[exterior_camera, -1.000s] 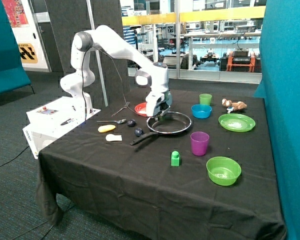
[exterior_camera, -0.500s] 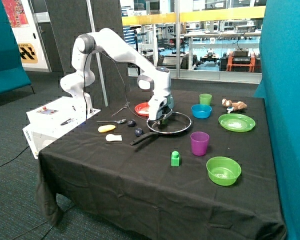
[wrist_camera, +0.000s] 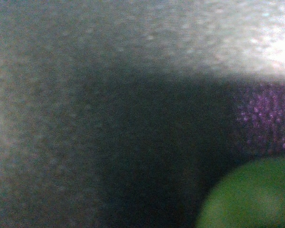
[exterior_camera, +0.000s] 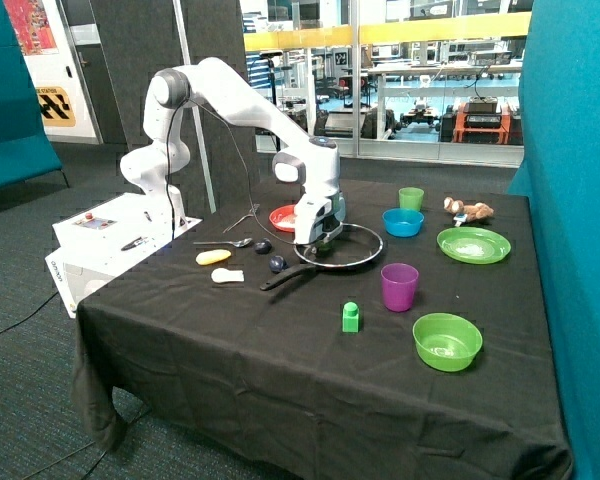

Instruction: Cook the capsicum and place it on a plate

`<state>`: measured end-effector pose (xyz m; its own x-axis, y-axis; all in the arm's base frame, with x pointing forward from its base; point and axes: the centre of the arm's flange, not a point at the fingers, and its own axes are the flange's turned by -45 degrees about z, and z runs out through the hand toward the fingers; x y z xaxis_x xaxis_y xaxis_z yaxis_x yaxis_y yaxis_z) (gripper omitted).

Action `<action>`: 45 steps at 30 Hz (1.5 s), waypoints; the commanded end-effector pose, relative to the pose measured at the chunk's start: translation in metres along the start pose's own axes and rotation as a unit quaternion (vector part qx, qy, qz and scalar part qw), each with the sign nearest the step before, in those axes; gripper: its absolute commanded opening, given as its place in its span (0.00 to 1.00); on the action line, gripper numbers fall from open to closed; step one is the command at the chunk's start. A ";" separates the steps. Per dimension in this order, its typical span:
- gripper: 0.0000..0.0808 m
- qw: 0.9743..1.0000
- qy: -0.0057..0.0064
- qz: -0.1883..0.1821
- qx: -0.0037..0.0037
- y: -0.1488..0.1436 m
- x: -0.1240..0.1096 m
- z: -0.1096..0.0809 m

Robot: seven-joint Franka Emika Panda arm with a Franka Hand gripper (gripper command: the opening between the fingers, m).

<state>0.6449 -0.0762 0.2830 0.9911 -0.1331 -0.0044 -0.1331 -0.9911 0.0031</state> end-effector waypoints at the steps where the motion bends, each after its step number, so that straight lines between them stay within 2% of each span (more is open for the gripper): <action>1: 0.78 1.000 0.002 0.000 0.002 0.009 -0.004 -0.004; 15: 0.76 1.000 0.002 -0.008 0.002 -0.003 -0.001 -0.015; 24: 0.74 1.000 0.002 -0.025 0.001 -0.019 0.002 -0.038; 26: 0.73 0.999 0.002 -0.036 0.001 -0.020 0.000 -0.048; 34: 0.72 0.999 0.002 -0.040 0.001 -0.018 -0.025 -0.084; 45: 0.69 0.998 0.002 -0.057 0.001 -0.021 -0.069 -0.106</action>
<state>0.6149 -0.0532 0.3658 0.9988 -0.0483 -0.0042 -0.0483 -0.9988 -0.0013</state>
